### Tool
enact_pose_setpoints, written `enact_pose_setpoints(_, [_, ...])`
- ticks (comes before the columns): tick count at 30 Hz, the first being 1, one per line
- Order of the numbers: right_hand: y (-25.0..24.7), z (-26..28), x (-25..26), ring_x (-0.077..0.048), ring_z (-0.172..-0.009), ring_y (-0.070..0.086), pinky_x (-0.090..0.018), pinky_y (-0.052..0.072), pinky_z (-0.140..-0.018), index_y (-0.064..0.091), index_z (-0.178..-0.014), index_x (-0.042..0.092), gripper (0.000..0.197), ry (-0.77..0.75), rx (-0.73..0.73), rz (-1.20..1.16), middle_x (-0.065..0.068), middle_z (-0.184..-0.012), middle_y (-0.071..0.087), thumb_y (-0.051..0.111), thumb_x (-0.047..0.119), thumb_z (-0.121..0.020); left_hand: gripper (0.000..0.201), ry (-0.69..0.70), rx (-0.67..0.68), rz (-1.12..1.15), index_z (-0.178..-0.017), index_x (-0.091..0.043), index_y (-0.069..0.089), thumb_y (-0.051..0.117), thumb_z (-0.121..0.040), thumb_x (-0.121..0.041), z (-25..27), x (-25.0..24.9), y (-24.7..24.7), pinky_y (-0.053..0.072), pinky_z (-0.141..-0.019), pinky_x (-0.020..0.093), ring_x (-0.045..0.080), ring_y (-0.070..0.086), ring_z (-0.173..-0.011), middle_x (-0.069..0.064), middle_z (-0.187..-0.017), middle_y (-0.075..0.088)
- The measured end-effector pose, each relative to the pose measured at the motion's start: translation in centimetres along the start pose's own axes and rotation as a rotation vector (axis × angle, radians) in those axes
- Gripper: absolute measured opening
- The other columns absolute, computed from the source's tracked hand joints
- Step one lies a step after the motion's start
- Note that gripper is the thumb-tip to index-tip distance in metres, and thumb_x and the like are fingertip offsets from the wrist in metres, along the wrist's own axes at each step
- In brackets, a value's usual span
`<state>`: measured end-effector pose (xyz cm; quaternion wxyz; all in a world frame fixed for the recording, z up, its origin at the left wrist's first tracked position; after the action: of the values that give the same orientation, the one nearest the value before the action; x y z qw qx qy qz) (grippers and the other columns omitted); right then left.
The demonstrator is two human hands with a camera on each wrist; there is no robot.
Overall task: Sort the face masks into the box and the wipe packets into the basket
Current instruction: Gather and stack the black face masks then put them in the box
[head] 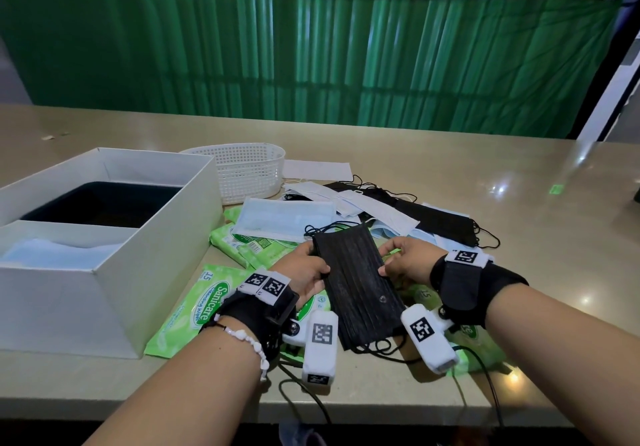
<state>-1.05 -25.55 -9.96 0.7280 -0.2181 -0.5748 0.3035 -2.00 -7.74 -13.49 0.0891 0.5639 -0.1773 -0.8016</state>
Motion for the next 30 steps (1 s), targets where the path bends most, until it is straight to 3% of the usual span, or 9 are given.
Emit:
enact_pose_setpoints(4, [0.8, 0.1, 0.4, -0.013, -0.061, 0.058, -0.024, 0.049, -0.060, 0.056, -0.077, 0.021, 0.020, 0.016, 0.044, 0.066, 0.000, -0.070, 0.062, 0.069, 0.007, -0.080, 0.050, 0.005, -0.015, -0.010, -0.130, -0.002, 0.045, 0.030, -0.088, 0.019, -0.1, 0.0, -0.1, 0.058, -0.077, 0.036, 0.030, 0.060, -0.099, 0.026, -0.125, 0.055])
enact_pose_setpoints(8, [1.1, 0.2, 0.9, -0.012, -0.060, 0.056, -0.023, 0.048, -0.059, 0.052, -0.076, 0.022, 0.022, 0.008, 0.041, 0.114, 0.002, -0.070, 0.060, 0.068, 0.007, -0.082, 0.053, 0.014, -0.034, -0.032, -0.133, -0.005, 0.045, 0.028, -0.089, 0.021, 0.0, -0.1, -0.1, 0.048, -0.086, 0.035, 0.031, 0.057, -0.106, 0.025, -0.129, 0.053])
enact_pose_setpoints(13, [0.6, 0.2, 0.8, -0.013, -0.056, 0.057, -0.025, 0.050, -0.054, 0.051, -0.077, 0.020, 0.023, 0.013, 0.020, 0.091, -0.001, -0.066, 0.060, 0.066, 0.004, -0.083, 0.046, 0.015, -0.050, -0.095, -0.127, -0.003, 0.047, 0.031, -0.090, 0.019, 0.1, -0.2, -0.2, 0.056, -0.068, 0.029, 0.025, 0.061, -0.090, 0.021, -0.115, 0.057])
enact_pose_setpoints(17, [0.3, 0.2, 0.9, -0.017, -0.060, 0.060, -0.035, 0.055, -0.069, 0.052, -0.084, 0.021, 0.023, -0.020, 0.016, 0.075, -0.002, -0.068, 0.061, 0.069, 0.005, -0.080, 0.047, 0.032, -0.012, -0.196, -0.129, -0.005, 0.049, 0.028, -0.092, 0.018, 0.7, -0.8, 0.8, 0.053, -0.076, 0.029, 0.023, 0.059, -0.092, 0.017, -0.112, 0.057])
enact_pose_setpoints(19, [-0.2, 0.3, 1.3, -0.017, -0.063, 0.060, -0.035, 0.053, -0.068, 0.053, -0.095, 0.021, 0.026, -0.068, 0.016, 0.049, 0.000, -0.069, 0.061, 0.070, 0.008, -0.080, 0.048, 0.070, 0.031, -0.281, -0.129, -0.010, 0.049, 0.029, -0.093, 0.015, 1.2, -1.7, 1.8, 0.051, -0.066, 0.023, 0.013, 0.060, -0.077, 0.012, -0.100, 0.059])
enact_pose_setpoints(21, [-1.0, 0.8, 2.0, -0.016, -0.068, 0.059, -0.027, 0.049, -0.060, 0.049, -0.107, 0.020, 0.033, -0.124, 0.022, 0.011, 0.001, -0.075, 0.058, 0.070, 0.014, -0.081, 0.045, 0.136, 0.065, -0.335, -0.126, -0.014, 0.049, 0.031, -0.094, 0.012, 1.8, -3.1, 2.8, 0.047, -0.051, 0.016, 0.003, 0.057, -0.058, 0.004, -0.082, 0.058])
enact_pose_setpoints(22, [-1.7, 1.1, 2.5, -0.014, -0.070, 0.057, -0.024, 0.047, -0.057, 0.049, -0.110, 0.021, 0.037, -0.153, 0.017, 0.007, 0.001, -0.081, 0.057, 0.070, 0.017, -0.081, 0.044, 0.167, 0.088, -0.341, -0.127, -0.014, 0.049, 0.031, -0.095, 0.011, 2.2, -3.9, 3.2, 0.045, -0.048, 0.016, 0.002, 0.057, -0.057, 0.003, -0.080, 0.057])
enact_pose_setpoints(26, [-3.7, 2.4, 3.9, -0.016, -0.077, 0.055, -0.023, 0.045, -0.058, 0.054, -0.106, 0.024, 0.031, -0.253, 0.034, 0.021, -0.003, -0.096, 0.057, 0.071, 0.022, -0.080, 0.041, 0.277, 0.160, -0.329, -0.124, -0.015, 0.049, 0.031, -0.096, 0.008, 3.1, -6.5, 4.8, 0.047, -0.070, 0.029, 0.017, 0.057, -0.086, 0.007, -0.098, 0.060])
enact_pose_setpoints(30, [-3.0, 2.7, 3.7, -0.017, -0.075, 0.053, -0.021, 0.044, -0.054, 0.058, -0.108, 0.017, 0.028, -0.265, 0.117, -0.014, -0.007, -0.095, 0.059, 0.069, 0.014, -0.082, 0.032, 0.278, 0.148, -0.427, -0.103, -0.023, 0.053, 0.035, -0.095, 0.002, 2.8, -5.5, 5.4, 0.047, -0.086, 0.039, 0.022, 0.055, -0.092, 0.006, -0.098, 0.060])
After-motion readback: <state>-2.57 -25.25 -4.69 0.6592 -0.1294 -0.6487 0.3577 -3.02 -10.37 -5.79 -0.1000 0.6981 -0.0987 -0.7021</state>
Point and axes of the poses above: each hand's wrist, its own z-axis away from the middle knuckle, its own y-axis out of the palm, x = y × z, the point moved 6 cm from there along -z, towards the middle knuckle
